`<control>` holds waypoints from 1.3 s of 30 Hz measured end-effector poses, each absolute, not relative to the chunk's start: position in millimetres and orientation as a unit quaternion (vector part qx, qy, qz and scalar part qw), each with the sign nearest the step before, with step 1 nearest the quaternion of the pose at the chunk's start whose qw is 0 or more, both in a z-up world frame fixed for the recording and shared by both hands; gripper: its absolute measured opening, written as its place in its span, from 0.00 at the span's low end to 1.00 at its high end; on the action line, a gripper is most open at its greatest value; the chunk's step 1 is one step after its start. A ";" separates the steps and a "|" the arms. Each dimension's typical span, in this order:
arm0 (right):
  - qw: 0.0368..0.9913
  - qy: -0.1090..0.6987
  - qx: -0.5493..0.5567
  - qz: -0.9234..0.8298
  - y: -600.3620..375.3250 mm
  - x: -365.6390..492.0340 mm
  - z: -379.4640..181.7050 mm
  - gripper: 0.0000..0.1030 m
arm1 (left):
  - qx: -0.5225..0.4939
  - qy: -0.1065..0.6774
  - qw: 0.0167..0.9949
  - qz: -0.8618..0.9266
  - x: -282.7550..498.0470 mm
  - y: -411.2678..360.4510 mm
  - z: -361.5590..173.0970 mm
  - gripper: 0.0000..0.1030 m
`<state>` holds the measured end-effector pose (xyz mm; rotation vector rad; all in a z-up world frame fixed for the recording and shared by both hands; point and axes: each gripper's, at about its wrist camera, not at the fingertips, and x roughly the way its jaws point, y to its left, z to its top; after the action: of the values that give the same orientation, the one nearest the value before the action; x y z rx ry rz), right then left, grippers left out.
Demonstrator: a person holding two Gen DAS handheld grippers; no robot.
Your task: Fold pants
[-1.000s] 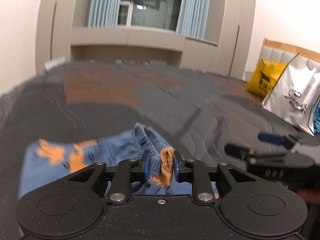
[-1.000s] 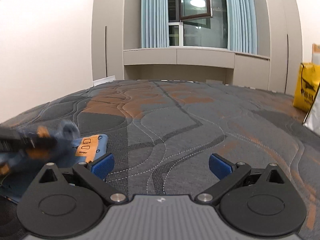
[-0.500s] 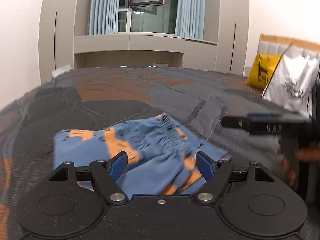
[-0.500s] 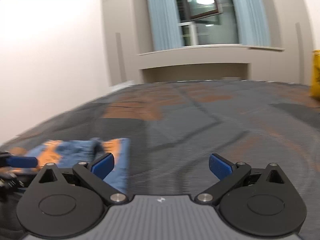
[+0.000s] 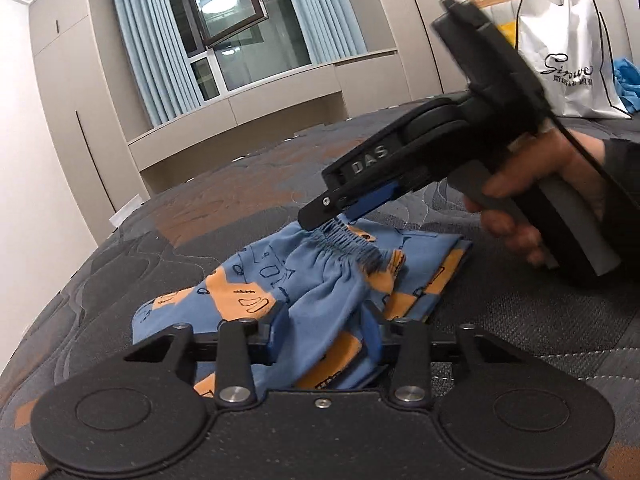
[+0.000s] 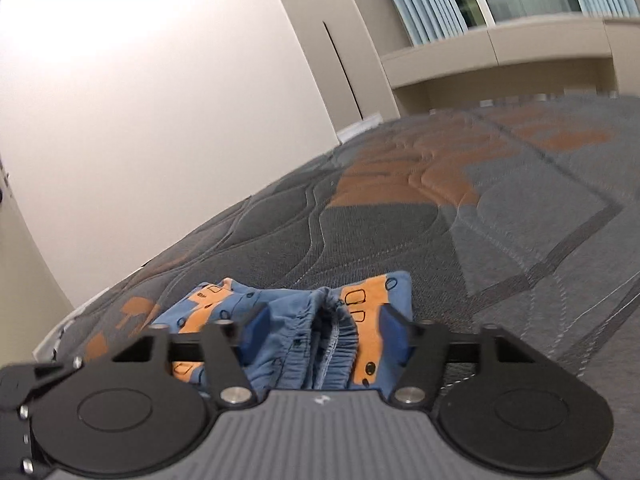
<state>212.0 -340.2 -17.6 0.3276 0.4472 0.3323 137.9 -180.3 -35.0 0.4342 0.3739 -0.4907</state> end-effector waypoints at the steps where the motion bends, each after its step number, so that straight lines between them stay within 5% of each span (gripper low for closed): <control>1: 0.944 0.227 0.171 0.166 -341.3 215.0 -20.2 0.51 | 0.211 0.184 0.929 -0.243 138.0 -179.5 -35.1 0.36; 4: 0.938 0.236 0.185 0.173 -345.6 217.5 -26.8 0.41 | 0.216 0.193 0.923 -0.251 140.0 -180.3 -36.3 0.12; 8: 0.935 0.240 0.193 0.174 -347.2 217.0 -31.7 0.24 | 0.214 0.199 0.923 -0.251 140.7 -181.5 -36.6 0.05; 14: 0.941 0.215 0.200 0.170 -349.1 212.5 -28.1 0.10 | 0.193 0.197 0.927 -0.255 139.0 -180.6 -30.3 0.04; 22: 0.950 0.174 0.215 0.144 -360.7 194.7 -9.6 0.09 | 0.179 0.183 0.926 -0.279 139.5 -191.0 -16.1 0.04; 28: 0.949 0.222 0.198 0.106 -363.7 201.8 -20.3 0.10 | 0.181 0.211 0.916 -0.290 147.4 -198.1 -31.9 0.06; 31: 0.945 0.231 0.206 0.107 -366.6 205.5 -26.9 0.15 | 0.160 0.214 0.918 -0.294 145.9 -189.9 -31.5 0.12; 33: 0.947 0.224 0.206 0.103 -367.1 203.1 -26.4 0.27 | 0.138 0.211 0.921 -0.295 145.0 -181.2 -27.7 0.22; 37: 0.956 0.213 0.186 0.080 -362.4 190.7 -24.6 0.59 | 0.085 0.207 0.937 -0.270 139.4 -154.7 -16.4 0.60; 39: 0.962 0.207 0.168 0.063 -357.1 183.3 -21.4 0.80 | 0.055 0.199 0.947 -0.247 134.5 -138.3 -8.9 0.67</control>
<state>183.3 -357.1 -21.4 0.3396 0.4189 0.1277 134.5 -138.3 -8.9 0.1127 0.4050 -0.5039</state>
